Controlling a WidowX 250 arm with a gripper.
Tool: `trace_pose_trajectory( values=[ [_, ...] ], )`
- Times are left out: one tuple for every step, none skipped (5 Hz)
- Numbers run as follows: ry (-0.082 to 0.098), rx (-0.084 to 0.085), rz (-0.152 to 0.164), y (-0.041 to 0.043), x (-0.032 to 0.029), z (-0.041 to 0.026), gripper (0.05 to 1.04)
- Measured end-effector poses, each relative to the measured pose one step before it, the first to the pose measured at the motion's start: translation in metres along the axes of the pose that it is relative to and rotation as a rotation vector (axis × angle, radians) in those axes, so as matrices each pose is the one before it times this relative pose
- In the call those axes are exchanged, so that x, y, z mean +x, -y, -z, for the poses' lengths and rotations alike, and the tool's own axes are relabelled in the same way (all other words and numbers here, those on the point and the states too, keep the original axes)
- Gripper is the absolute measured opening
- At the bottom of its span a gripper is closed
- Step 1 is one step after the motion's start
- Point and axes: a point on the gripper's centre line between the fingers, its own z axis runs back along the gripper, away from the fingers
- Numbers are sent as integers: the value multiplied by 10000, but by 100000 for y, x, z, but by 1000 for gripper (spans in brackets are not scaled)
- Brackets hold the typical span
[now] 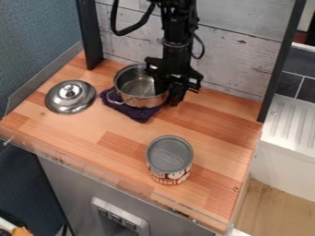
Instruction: Move the pot to the right side of the table
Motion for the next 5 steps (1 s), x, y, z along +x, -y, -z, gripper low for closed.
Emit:
trace_pose_trajectory(
  values=[
    [494,35,342,1190,-295,-1705,161],
    [184,106,461,1687,-346,-1122,76],
    [38,36,803,3396,-544,-291,71],
    [-199,-86,748,3353,-559,382,71],
    [-294,-61,320,1572,-534,792,71]
  ],
)
